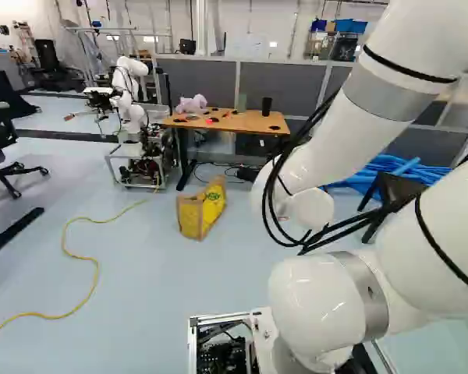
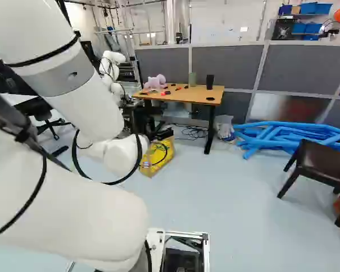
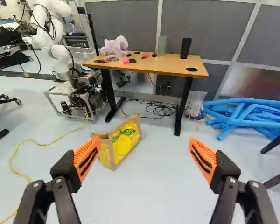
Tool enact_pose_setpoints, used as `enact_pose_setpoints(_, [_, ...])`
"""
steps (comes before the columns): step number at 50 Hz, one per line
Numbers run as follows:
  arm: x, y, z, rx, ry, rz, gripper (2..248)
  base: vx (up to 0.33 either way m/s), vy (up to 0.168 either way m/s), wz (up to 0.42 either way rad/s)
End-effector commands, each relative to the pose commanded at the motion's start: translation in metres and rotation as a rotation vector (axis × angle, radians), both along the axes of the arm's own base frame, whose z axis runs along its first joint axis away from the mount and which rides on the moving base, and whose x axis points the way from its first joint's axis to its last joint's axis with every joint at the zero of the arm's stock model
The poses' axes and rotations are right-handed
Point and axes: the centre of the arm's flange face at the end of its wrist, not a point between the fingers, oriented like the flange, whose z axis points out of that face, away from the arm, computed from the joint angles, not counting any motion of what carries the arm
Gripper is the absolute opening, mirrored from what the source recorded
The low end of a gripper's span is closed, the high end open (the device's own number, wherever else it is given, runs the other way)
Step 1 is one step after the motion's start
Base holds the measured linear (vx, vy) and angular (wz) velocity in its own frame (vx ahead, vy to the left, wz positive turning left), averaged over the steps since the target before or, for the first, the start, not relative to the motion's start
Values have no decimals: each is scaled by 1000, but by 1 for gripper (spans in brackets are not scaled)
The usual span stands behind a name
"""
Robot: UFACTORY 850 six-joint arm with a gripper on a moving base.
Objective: Pick up the bag on the ground and place it on the table
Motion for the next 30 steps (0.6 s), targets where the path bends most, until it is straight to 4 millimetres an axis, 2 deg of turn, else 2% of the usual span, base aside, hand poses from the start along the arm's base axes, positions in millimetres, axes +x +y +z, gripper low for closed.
enact_pose_setpoints(12, [0, 0, 0, 0, 0, 0, 247, 8, -2, 0])
enact_pose_setpoints(30, [0, 0, 0, 0, 0, 0, 247, 119, 3, -8])
